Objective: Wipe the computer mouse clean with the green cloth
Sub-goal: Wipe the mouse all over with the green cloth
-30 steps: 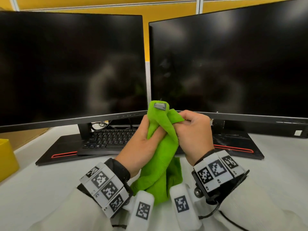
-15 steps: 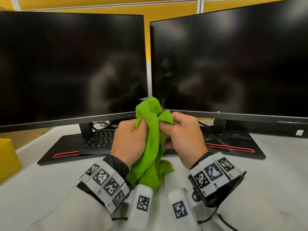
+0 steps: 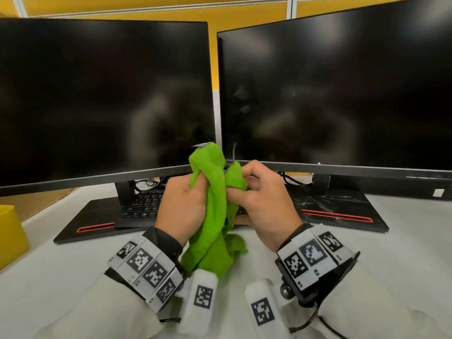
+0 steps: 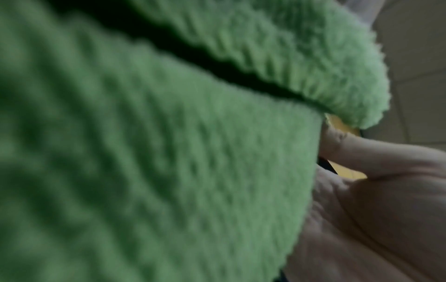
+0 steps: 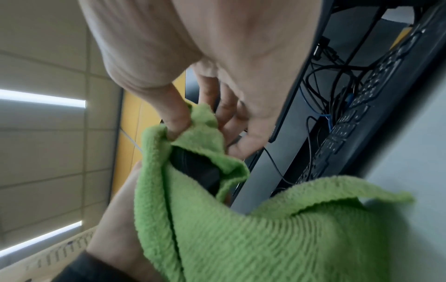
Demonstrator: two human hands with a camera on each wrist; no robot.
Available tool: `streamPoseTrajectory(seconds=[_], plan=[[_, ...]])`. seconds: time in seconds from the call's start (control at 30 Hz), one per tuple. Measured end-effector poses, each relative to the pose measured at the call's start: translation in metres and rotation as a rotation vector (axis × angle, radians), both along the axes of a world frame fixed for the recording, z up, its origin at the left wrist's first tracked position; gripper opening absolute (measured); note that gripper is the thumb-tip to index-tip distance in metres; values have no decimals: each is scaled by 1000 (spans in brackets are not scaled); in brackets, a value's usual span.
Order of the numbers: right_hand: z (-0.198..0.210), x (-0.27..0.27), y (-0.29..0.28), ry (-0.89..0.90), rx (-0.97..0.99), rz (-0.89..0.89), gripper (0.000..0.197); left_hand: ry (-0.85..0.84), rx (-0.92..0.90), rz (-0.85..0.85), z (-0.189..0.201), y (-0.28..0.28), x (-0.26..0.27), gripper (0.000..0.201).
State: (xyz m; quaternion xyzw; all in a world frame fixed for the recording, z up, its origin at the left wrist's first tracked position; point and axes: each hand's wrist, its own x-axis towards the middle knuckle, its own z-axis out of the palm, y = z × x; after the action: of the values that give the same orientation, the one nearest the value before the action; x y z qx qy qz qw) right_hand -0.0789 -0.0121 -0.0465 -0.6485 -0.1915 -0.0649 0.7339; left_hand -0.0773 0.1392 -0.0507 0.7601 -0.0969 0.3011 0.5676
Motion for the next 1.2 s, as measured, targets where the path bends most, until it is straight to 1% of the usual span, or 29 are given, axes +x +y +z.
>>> streamPoseTrajectory(seconds=[0.07, 0.13, 0.17, 0.23, 0.27, 0.3, 0.33, 0.37, 0.4, 0.47, 0.5, 0.57, 0.6, 0.67, 0.7, 0.73, 0.77, 0.8, 0.87, 0.9, 0.93, 0.97, 1.0, 1.03, 1.07, 1.1, 1.17, 1.2], plan=[[4, 0, -7, 16, 19, -47, 17, 1, 53, -61, 1, -4, -2, 53], [5, 3, -12, 14, 64, -93, 10, 38, 69, -121, 4, -7, -5, 46], [5, 6, -14, 10, 90, -127, 9, 66, 71, -168, 5, -8, -7, 40], [5, 14, -15, -16, 107, -231, 7, 115, 81, -317, 5, -11, -12, 21], [5, 17, -15, -36, 112, -288, 3, 141, 110, -382, 4, -12, -14, 26], [4, 19, -16, -54, 128, -325, 6, 151, 141, -429, 2, -12, -14, 41], [4, 20, -16, -63, 150, -336, 10, 146, 163, -448, 1, -13, -13, 51], [4, 20, -16, -65, 169, -332, 13, 129, 164, -444, 0, -13, -13, 53], [5, 19, -17, -57, 177, -317, 15, 100, 156, -426, 0, -14, -13, 47], [6, 19, -18, -27, 199, -215, 20, 52, 100, -341, 4, -16, -13, 23], [7, 17, -17, -3, 224, -130, 20, 46, 45, -296, 6, -17, -13, 17], [9, 12, -15, 25, 260, 62, 26, 58, -72, -214, 10, -15, -14, 28], [9, 9, -14, 24, 257, 132, 32, 64, -83, -175, 12, -13, -13, 33], [6, 7, -12, -8, 219, 219, 49, 68, 41, -54, 11, -9, -12, 44], [4, 8, -12, -40, 187, 230, 59, 25, 73, 7, 10, -8, -12, 46], [1, 9, -12, -72, 142, 218, 69, -59, 94, 56, 10, -9, -12, 39], [-1, 10, -11, -92, 96, 201, 76, -101, 93, 67, 10, -7, -11, 26], [-1, 9, -10, -99, 72, 184, 77, -104, 125, 91, 9, -5, -10, 18], [0, 7, -11, -99, 58, 156, 68, 62, -7, 31, 8, -5, -8, 26], [2, 6, -11, -97, 58, 143, 61, 143, -65, -56, 7, -4, -9, 31], [4, 4, -13, -94, 69, 137, 55, 189, -65, -116, 7, -3, -11, 38], [7, 2, -15, -88, 93, 136, 50, 255, -127, -197, 8, -4, -14, 43], [9, 1, -16, -79, 118, 138, 46, 301, -232, -243, 11, -8, -16, 41], [10, 0, -16, -66, 135, 139, 42, 332, -305, -310, 12, -11, -17, 30], [11, -1, -16, -53, 146, 142, 41, 336, -351, -361, 12, -11, -16, 20], [12, -1, -15, -40, 160, 150, 43, 325, -348, -413, 9, -11, -13, 15], [13, -1, -15, -10, 192, 180, 49, 305, -395, -480, 12, -10, -15, 18], [14, -2, -16, 11, 222, 217, 52, 294, -397, -485, 13, -5, -12, 16]])
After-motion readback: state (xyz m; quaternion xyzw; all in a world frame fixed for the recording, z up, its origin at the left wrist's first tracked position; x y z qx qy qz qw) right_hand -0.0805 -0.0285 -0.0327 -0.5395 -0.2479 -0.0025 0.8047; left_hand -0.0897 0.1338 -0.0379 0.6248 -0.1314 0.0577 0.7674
